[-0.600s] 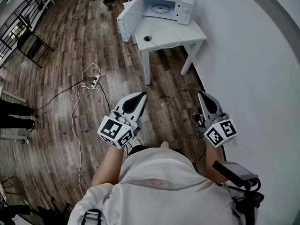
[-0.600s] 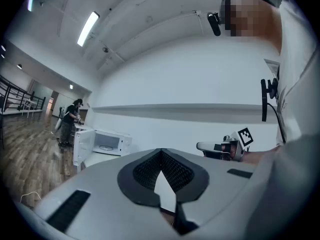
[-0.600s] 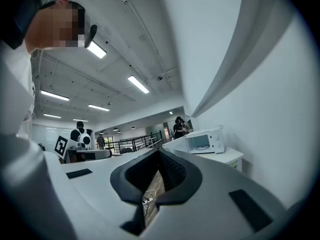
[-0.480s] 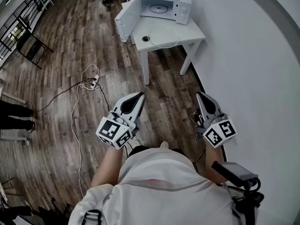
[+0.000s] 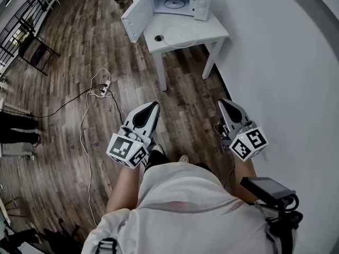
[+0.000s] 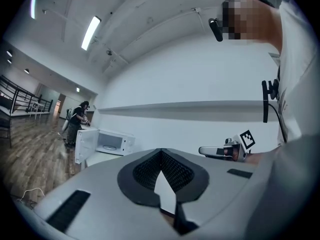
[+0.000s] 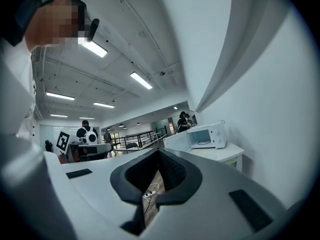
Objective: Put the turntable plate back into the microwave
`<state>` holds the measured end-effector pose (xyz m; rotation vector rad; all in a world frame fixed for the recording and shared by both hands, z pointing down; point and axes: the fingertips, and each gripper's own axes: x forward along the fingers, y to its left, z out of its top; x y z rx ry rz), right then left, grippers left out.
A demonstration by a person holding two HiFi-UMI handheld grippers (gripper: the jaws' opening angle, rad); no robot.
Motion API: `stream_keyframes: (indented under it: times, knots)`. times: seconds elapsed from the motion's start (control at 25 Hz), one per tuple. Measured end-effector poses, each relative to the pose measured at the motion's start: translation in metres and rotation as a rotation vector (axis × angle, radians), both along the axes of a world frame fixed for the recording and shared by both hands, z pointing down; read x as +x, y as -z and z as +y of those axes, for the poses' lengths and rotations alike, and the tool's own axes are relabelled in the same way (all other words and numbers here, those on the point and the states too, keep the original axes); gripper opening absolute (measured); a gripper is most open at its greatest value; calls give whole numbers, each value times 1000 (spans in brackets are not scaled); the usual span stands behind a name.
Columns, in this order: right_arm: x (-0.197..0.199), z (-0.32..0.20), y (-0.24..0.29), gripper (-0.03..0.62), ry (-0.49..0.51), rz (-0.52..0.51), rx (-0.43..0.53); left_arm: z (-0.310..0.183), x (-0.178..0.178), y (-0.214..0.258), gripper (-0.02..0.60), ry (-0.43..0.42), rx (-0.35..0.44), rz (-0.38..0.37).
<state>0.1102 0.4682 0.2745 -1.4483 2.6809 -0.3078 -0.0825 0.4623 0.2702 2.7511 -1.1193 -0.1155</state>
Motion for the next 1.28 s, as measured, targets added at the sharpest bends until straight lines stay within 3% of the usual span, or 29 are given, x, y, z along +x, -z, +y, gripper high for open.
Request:
stream_keyframes:
  times: [0.52,0.92,1.28]
  knots:
    - [15,-56,-11,3,5,1,15,-62,18,-13,9,0,-4,5]
    - [9,-156,-15,3,0,16,8,-162,16,-21,11,-15,-11,17]
    - [-17,-257,-8,3,-6,14,1,-260,-4,-28,10,-18,-29,-34]
